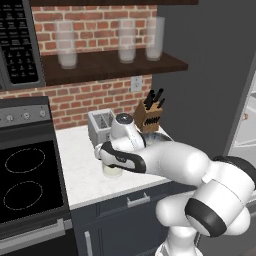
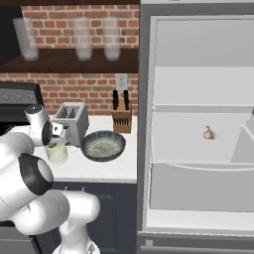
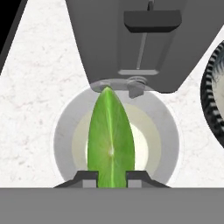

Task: Grab a lemon wedge from the fridge and one ice cube from the ice bowl, and put them in the glass of lemonade.

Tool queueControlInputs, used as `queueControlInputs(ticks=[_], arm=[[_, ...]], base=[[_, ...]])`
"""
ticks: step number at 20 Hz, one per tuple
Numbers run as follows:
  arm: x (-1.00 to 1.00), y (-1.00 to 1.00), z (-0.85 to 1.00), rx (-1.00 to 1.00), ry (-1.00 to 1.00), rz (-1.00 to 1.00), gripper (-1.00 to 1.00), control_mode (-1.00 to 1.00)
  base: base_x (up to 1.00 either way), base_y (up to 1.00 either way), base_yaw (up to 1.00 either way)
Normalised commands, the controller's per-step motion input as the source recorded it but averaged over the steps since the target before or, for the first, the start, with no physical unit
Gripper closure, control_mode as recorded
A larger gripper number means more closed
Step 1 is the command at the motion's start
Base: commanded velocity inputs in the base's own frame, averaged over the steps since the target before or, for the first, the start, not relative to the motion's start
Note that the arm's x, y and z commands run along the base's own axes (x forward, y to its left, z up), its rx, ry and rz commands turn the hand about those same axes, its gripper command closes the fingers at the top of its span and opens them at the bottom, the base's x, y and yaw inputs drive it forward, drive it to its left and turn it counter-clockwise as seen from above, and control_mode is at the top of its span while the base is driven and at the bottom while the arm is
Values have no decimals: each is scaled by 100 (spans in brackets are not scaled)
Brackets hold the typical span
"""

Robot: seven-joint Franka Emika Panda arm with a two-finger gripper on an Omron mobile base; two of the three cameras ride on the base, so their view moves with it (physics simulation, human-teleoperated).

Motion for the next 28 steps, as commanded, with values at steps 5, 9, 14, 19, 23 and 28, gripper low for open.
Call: queueControlInputs(ticks=[5,9,14,19,23,28], arm=[[0,0,0,0,0,0,-100,-100],[0,0,0,0,0,0,-100,-100],[0,0,0,0,0,0,-100,-100],[-1,-13,3,1,0,-1,-100,-100],[-27,-21,7,5,0,-1,-100,-100],[-37,-13,4,4,0,0,-100,-100]], base=[[0,0,0],[0,0,0],[0,0,0],[0,0,0],[0,0,0],[0,0,0]])
